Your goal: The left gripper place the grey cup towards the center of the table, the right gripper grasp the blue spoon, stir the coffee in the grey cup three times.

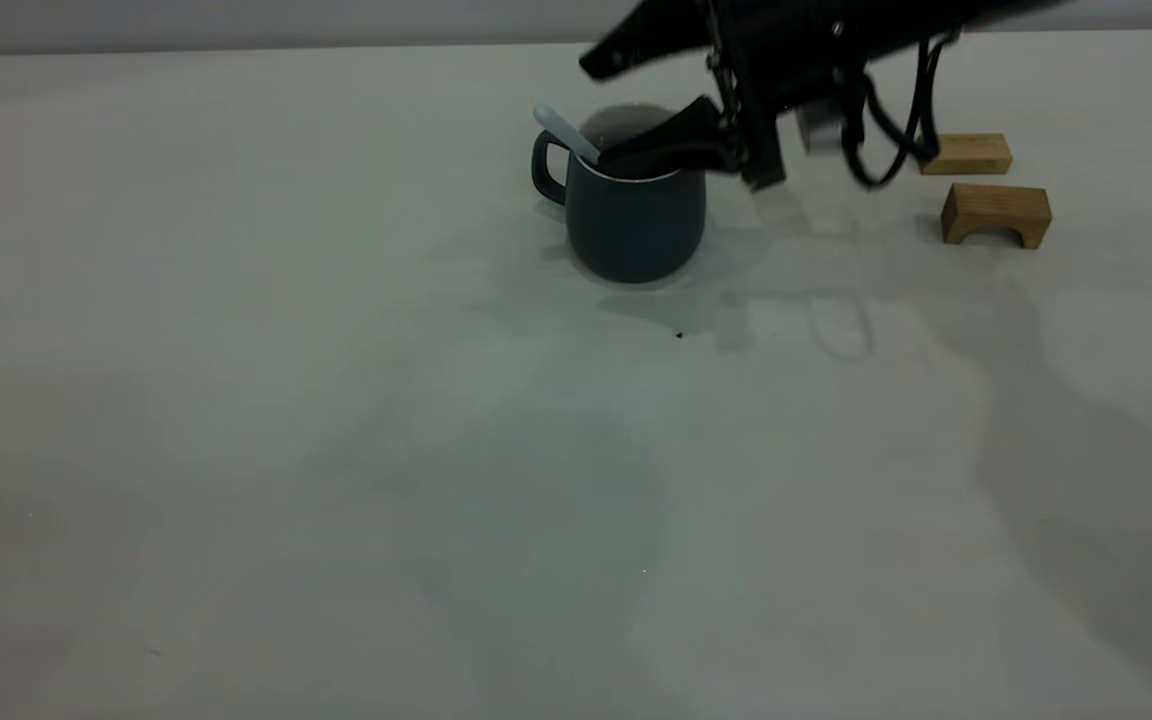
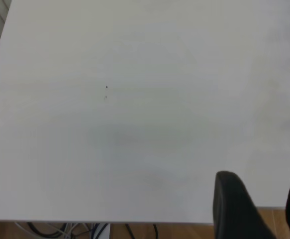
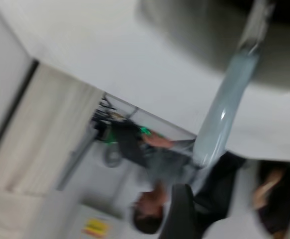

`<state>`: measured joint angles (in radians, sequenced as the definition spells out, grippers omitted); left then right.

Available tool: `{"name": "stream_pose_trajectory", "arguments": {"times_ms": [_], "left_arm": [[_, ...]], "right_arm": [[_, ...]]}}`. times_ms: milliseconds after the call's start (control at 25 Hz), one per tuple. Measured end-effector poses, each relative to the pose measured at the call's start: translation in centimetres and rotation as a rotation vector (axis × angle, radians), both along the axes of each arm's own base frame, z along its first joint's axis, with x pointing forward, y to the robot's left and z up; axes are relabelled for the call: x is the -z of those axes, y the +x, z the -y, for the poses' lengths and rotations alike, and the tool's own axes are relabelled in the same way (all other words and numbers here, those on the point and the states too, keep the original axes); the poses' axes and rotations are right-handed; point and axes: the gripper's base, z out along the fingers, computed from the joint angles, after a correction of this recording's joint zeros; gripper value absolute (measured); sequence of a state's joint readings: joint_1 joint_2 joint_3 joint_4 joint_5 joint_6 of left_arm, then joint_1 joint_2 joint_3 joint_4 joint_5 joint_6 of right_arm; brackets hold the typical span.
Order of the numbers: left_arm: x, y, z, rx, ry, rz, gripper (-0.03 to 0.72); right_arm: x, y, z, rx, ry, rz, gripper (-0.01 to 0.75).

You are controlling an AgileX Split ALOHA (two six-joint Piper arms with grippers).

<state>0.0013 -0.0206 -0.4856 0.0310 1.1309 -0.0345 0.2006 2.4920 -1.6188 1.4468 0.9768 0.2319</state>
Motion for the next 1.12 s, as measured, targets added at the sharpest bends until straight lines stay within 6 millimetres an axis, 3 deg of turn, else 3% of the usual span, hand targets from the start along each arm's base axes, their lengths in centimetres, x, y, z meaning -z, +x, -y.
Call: {"name": "stream_pose_trajectory", "arguments": {"times_ms": [160,400,520,760,920,1120], "left_arm": [[0.0,0.0,0.0,0.000,0.000,0.000,0.333],[0.0,0.0,0.0,0.000,0.000,0.000,0.333],[0.0,0.0,0.0,0.000,0.000,0.000,0.333],[0.0,0.0,0.0,0.000,0.000,0.000,0.333],[0.0,0.0,0.0,0.000,0.000,0.000,0.333],[0.0,0.0,0.0,0.000,0.000,0.000,0.333]], "right_arm": [[-4.8,0.1,0.1,-0.094,-0.058,0.189,0.665],[-12.8,-1.1,0.8,-0.265,-0.198,0.508,0.523],[-17.3,-2.5,1.4,-0.363,-0.280,0.668,0.445],[-24.6,-6.4,2.6,-0.500,-0.382,0.820,0.300],[-28.3,-9.5,3.4,-0.609,-0.423,0.897,0.221],[-31.3,-12.0,4.7,-0.671,-0.559,1.000,0.195]]}}
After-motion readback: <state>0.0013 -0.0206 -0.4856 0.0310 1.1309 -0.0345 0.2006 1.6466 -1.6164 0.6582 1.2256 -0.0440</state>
